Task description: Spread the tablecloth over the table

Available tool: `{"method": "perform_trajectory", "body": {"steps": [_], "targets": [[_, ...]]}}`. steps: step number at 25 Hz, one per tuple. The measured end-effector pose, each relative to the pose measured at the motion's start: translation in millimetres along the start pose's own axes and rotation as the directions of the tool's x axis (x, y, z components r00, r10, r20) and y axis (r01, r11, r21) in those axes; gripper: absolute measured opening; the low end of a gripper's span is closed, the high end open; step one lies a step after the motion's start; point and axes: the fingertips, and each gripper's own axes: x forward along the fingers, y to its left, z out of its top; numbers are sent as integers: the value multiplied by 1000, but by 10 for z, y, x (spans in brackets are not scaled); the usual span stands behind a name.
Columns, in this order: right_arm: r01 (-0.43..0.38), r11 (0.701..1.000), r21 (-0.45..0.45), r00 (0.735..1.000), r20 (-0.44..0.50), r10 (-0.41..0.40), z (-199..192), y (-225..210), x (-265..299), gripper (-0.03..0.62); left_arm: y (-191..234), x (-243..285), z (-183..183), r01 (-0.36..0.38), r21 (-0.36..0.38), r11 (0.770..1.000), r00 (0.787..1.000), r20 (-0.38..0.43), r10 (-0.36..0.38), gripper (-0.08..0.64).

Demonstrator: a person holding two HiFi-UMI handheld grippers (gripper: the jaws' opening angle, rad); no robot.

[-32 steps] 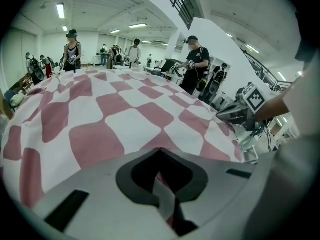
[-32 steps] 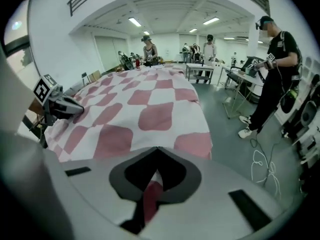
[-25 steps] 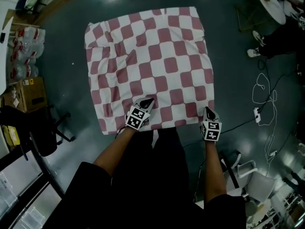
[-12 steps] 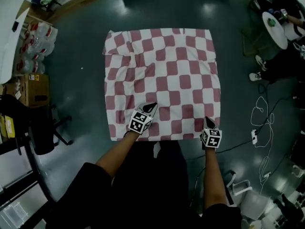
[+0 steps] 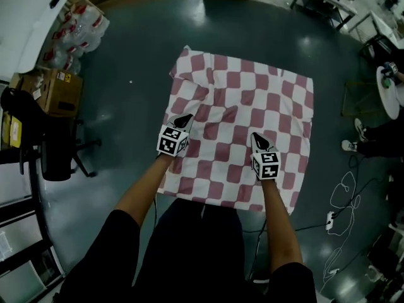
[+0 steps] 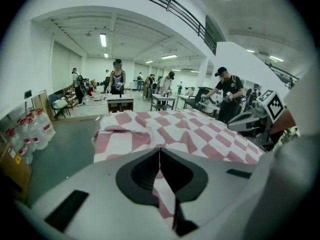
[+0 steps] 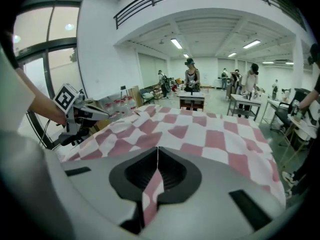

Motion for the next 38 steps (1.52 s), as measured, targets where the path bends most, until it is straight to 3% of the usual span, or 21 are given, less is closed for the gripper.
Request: {"method": "perform_trajectory", "body": {"steps": [5,7,9,16,20,24,27,30,32,35,38], "targets": [[-103,989,-102,995,-12,103,561,35,801,19,224,138,107,-48,-9,999,999,-20,48,17],[-124,983,-132,992,-33,121,707,-25,1084,83,345,224,127,-71,-10,997,997,-12,71,28],[-144,978,-153,989,-62,136,778,-84,1323,140,445,305,102,-82,-40,996,997,0,82,87],[-150,962,-228,977,-183,109,761,-245,1861,140,767,599,19,-89,-79,993,996,6,90,103],[-184,944,-274,961,-253,114,585,-105,2049,140,963,748,-173,-104,-95,990,993,-60,98,103],[-181,939,-293,965,-235,113,665,-98,2240,137,1156,781,-274,-178,-65,982,978,-122,169,94],[-178,952,-250,964,-237,118,733,-144,2282,149,1404,702,-295,-234,-181,955,970,-113,216,97],[-198,951,-238,958,-250,137,743,-136,2264,147,1557,643,-214,-198,-249,948,980,-82,183,98],[-217,952,-215,958,-233,166,808,-117,2188,146,1527,629,-42,-163,-224,961,987,-25,161,98],[-230,948,-221,966,-173,194,1017,-52,2114,135,1361,690,301,-98,-119,988,994,44,104,95],[-237,955,-178,966,-145,213,1135,30,2128,135,1182,933,405,-5,-15,1000,1000,-19,5,95]]}}
